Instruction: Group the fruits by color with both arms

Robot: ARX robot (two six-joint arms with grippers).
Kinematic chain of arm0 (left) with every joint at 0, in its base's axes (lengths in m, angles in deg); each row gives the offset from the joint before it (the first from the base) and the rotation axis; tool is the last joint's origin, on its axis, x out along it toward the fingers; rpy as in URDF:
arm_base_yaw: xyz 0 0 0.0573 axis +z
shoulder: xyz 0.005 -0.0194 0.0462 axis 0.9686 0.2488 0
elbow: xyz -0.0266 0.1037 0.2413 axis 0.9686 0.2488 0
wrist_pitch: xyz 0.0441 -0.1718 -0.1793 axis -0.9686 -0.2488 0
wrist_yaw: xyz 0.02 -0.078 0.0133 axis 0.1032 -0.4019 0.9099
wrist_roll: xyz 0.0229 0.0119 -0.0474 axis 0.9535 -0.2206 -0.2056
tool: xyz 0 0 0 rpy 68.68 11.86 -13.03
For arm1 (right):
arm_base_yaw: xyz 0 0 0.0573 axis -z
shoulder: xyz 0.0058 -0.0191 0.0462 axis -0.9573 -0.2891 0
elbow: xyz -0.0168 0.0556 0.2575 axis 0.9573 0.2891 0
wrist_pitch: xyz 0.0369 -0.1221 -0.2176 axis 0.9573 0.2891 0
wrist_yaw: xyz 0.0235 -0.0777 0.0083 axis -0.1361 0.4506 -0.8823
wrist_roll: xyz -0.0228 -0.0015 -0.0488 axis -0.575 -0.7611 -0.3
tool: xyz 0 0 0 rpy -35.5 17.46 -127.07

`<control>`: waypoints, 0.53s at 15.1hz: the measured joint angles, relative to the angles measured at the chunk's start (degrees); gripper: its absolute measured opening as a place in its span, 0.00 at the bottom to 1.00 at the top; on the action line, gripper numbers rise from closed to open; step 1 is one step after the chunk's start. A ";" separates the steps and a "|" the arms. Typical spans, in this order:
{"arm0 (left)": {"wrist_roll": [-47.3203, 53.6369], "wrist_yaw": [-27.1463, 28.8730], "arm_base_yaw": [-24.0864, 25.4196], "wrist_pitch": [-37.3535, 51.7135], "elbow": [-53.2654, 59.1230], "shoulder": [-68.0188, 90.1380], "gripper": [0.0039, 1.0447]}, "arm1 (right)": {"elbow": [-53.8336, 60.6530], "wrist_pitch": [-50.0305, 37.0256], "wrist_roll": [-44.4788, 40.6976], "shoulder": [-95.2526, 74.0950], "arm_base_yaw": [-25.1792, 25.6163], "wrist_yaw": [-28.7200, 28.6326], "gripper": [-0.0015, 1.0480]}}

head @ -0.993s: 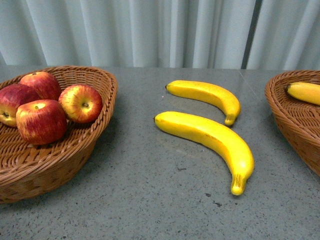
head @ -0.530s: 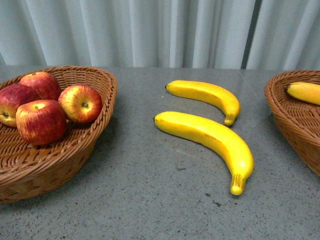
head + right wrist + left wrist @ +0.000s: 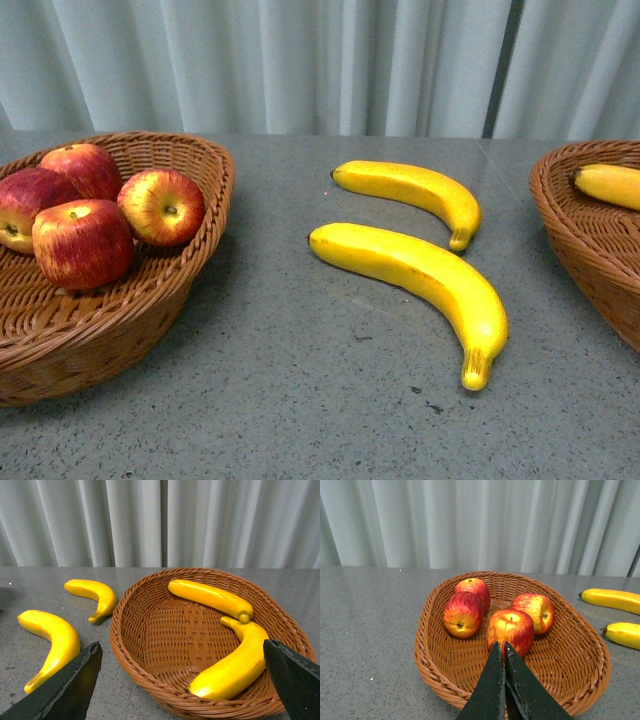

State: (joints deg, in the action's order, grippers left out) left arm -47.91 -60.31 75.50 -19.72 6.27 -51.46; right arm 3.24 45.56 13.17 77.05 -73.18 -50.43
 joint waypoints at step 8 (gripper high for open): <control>0.07 0.15 -0.02 -14.25 -0.35 -13.99 0.01 | 0.00 0.00 0.00 0.00 0.00 -0.02 0.94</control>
State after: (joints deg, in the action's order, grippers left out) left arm -47.85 -60.15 75.47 -33.98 5.92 -65.45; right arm 3.24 45.56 13.17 77.05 -73.18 -50.46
